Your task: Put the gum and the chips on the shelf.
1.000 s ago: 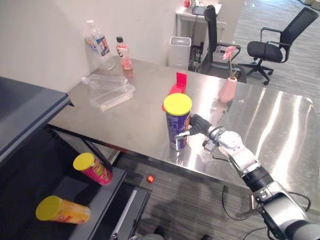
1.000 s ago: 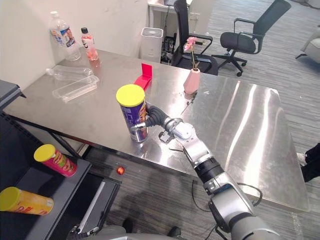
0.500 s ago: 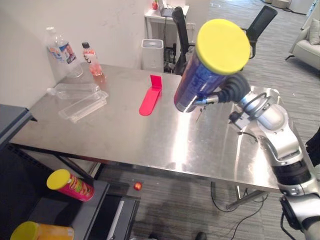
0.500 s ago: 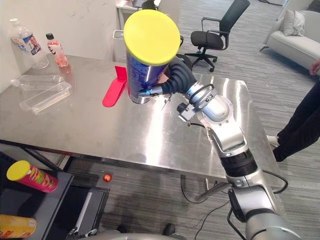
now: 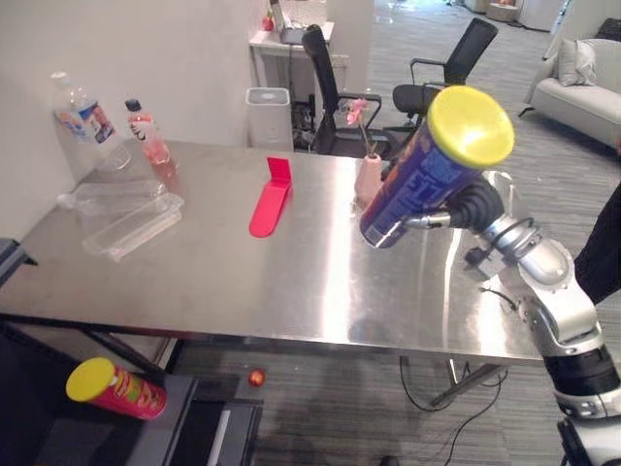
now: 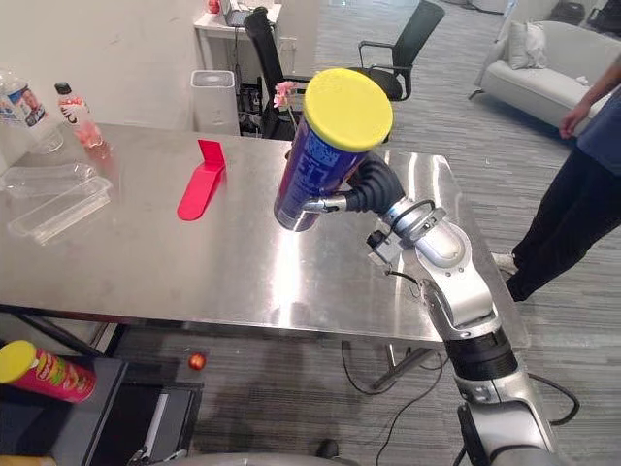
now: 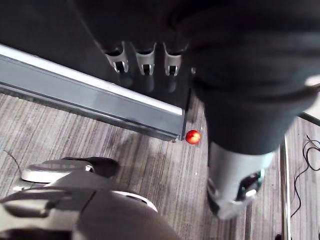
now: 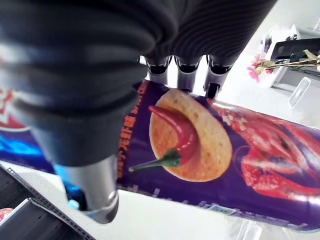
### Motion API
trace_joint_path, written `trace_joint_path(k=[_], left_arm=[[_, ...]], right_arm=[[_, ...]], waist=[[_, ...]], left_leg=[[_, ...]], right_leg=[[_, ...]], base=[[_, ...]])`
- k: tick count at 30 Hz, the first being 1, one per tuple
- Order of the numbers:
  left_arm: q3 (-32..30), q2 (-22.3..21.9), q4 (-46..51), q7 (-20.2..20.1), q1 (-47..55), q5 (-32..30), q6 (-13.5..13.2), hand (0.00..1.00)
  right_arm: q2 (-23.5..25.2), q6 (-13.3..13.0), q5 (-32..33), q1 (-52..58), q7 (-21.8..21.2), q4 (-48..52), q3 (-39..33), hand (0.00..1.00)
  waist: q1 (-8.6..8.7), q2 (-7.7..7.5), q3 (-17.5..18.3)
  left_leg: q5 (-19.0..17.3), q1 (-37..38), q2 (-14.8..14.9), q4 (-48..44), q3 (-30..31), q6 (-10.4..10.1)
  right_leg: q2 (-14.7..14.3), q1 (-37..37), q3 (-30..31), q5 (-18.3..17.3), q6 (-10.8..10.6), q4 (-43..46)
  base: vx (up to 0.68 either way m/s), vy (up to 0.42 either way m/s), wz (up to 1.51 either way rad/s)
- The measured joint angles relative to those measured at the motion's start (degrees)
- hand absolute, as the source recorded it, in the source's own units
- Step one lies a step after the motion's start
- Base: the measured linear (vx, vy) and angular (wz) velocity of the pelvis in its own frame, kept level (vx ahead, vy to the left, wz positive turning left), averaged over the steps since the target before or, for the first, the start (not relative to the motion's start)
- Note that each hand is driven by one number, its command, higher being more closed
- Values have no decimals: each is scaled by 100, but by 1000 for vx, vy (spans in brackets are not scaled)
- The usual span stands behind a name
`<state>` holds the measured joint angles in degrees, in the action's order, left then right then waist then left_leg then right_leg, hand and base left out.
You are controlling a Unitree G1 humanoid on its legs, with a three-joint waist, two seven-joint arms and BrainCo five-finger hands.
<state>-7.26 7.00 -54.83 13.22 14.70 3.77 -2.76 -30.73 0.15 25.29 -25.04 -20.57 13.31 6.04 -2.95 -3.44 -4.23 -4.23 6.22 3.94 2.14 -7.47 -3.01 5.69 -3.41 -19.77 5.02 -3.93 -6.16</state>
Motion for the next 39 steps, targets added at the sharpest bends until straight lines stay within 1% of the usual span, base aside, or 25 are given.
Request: trace_joint_path(k=[3, 6, 10, 11, 12, 13, 14, 15, 16, 17, 18, 19, 20, 21, 22, 23, 24, 26, 28, 30, 33, 36, 37, 38, 39], left_arm=[[-27, -10, -1, 23, 1, 56, 39, 0], [-147, -53, -7, 141, -7, 279, 47, 0], [-255, -182, -4, 301, 40, 520, 34, 0], [-396, -286, 15, 343, 53, 564, 16, 0], [-456, -332, 20, 371, 61, 697, 16, 0], [-534, -397, 48, 415, 128, 771, 17, 0], [-635, -439, 33, 419, 153, 769, 18, 0], [-767, -525, 13, 416, 146, 696, 29, 0], [-783, -614, 18, 412, 221, 643, 40, 0], [-778, -721, 182, 416, 330, 617, 78, 0], [-777, -706, 268, 415, 378, 609, 83, 0], [-856, -674, 315, 417, 397, 599, 101, 0], [-1120, -618, 303, 419, 273, 483, 210, 0], [-1257, -625, 259, 418, 318, 373, 304, 0], [-1288, -642, 234, 410, 358, 322, 322, 0], [-1287, -683, 194, 405, 405, 200, 355, 0], [-1279, -680, 190, 398, 358, 171, 355, 0], [-1271, -668, 158, 400, 270, 159, 350, 0], [-1216, -615, 60, 405, 136, 157, 315, 0], [-1091, -537, 3, 439, 140, 166, 260, 0], [-816, -505, 0, 464, 192, 195, 55, 0], [-607, -501, 15, 431, 287, 277, -80, 0], [-594, -534, 13, 423, 347, 276, -96, 0], [-596, -523, 9, 408, 369, 276, -89, 0], [-586, -460, 26, 396, 353, 276, -87, 0]], right_arm=[[11, 61, 0, 145, -1, -2, -2, 100], [41, 61, 2, 215, 18, -77, 152, 100], [520, 45, -4, -54, 41, -524, 501, 100], [617, 43, -17, -229, 41, -777, 591, 100], [657, 42, -26, -274, 47, -892, 585, 100], [645, 40, -75, -299, 85, -1022, 562, 100], [610, 6, -127, -314, 98, -1097, 501, 100], [587, -97, -285, -383, 134, -1289, 289, 100], [567, -99, -290, -419, 208, -1425, 133, 100], [450, -155, -288, -417, 288, -1437, -60, 100], [383, -163, -288, -416, 291, -1442, -137, 100], [272, -177, -288, -411, 284, -1436, -225, 100], [238, -205, -287, -417, 277, -1427, -403, 100], [325, -199, -286, -362, 334, -1428, -480, 100], [340, -192, -286, -354, 364, -1428, -481, 100], [292, -188, -283, -345, 401, -1420, -523, 100], [255, -172, -282, -340, 414, -1418, -575, 100], [268, -168, -277, -331, 467, -1407, -614, 100], [335, -170, -281, -276, 519, -1418, -635, 100], [549, -169, -286, -172, 532, -1475, -647, 100], [677, -228, -484, -127, 629, -1645, -673, 100], [680, -341, -624, 259, 803, -1653, -930, 100], [667, -356, -768, 418, 825, -1653, -1047, 100], [666, -364, -791, 655, 877, -1649, -1176, 100], [666, -383, -799, 898, 917, -1635, -1273, 100]], waist=[[-32, 1, -1], [-67, 14, -11], [-372, 133, -102], [-460, 233, -183], [-521, 277, -221], [-514, 303, -232], [-497, 246, -220], [-502, 312, -253], [-519, 464, -243], [-461, 665, -279], [-401, 627, -286], [-346, 527, -256], [-294, 383, -306], [-307, 429, -299], [-295, 450, -299], [-185, 473, -290], [-151, 500, -245], [-151, 402, -170], [-152, 326, -161], [-147, 236, -167], [-183, 313, -176], [-213, 398, -187], [-209, 432, -202], [-168, 437, -209], [-120, 426, -205]], left_leg=[[-10, -45, -5, -62, 63, 6], [-36, -332, -38, -358, 507, 6], [-45, -639, -44, -685, 986, -2], [-207, -728, -37, -755, 922, 153], [-265, -717, 46, -755, 668, 297], [-263, -709, 247, -743, -131, 693], [-301, -742, 416, -904, -855, 944], [-359, -1026, 853, -2019, -1858, 922], [-107, -1113, 1138, -2811, -2462, 1111], [135, -1294, 1237, -3038, -2843, 978], [295, -1314, 1108, -2864, -2860, 870], [593, -1239, 701, -2108, -2672, 708], [259, -1134, 622, -2281, -2902, 884], [-174, -852, 932, -2867, -3286, 782], [-191, -662, 987, -2805, -3351, 682], [-154, -527, 847, -2387, -3261, 437], [-142, -501, 725, -2093, -3252, 419], [-18, -467, 423, -1261, -2963, 245], [189, -388, 229, -322, -2752, 231], [419, -342, 113, -46, -2615, 238], [605, -184, -9, 373, -2438, 210], [553, -195, -182, 380, -2322, 171], [463, -196, -263, 382, -2247, 283], [427, -209, -369, 382, -2082, 347], [416, -309, -422, 380, -1765, 382]], right_leg=[[14, -30, -86, -3, 0, 2], [37, -105, -514, -52, 39, 36], [52, -240, -1056, -137, 92, 80], [52, -315, -1314, -207, 103, 127], [37, -381, -1486, -198, 94, 123], [82, -540, -1861, -187, 90, 28], [197, -611, -2191, -220, 131, -2], [348, -615, -2609, -320, 158, 139], [455, -622, -2814, -426, 129, 434], [583, -585, -2964, -681, 56, 881], [646, -580, -2981, -743, 74, 900], [678, -568, -3006, -757, 157, 737], [813, -602, -3349, -651, 82, 648], [837, -646, -3500, -643, 63, 831], [838, -690, -3578, -645, 60, 898], [871, -704, -3761, -646, 56, 980], [894, -687, -3852, -632, 40, 986], [895, -535, -4027, -596, -15, 992], [813, -362, -4196, -585, -24, 1026], [829, -379, -4311, -562, 9, 1034], [945, -378, -4354, -593, 55, 1245], [1316, -371, -4430, -614, 79, 1714], [1475, -363, -4388, -623, 95, 1922], [1637, -282, -3900, -605, 146, 2206], [1650, -37, -2829, -541, 481, 2484]], base=[[0, 8, 16], [-25, -17, 70], [-64, -1, 72], [-95, -9, 83], [-71, -54, 117], [-19, -51, 141], [-19, 28, 185], [-5, 151, 163], [9, 214, 189], [-3, 192, 160], [-59, 166, 177], [-101, 143, 163], [-99, 120, 156], [-39, 86, 115], [-32, 110, 88], [-32, 138, 78], [-98, 181, 81], [-144, 187, 55], [-136, 150, 49], [-121, 42, 34], [-121, 19, 16], [-128, 113, 20], [-131, 243, 43], [-113, 274, 72], [-75, 218, 89]])
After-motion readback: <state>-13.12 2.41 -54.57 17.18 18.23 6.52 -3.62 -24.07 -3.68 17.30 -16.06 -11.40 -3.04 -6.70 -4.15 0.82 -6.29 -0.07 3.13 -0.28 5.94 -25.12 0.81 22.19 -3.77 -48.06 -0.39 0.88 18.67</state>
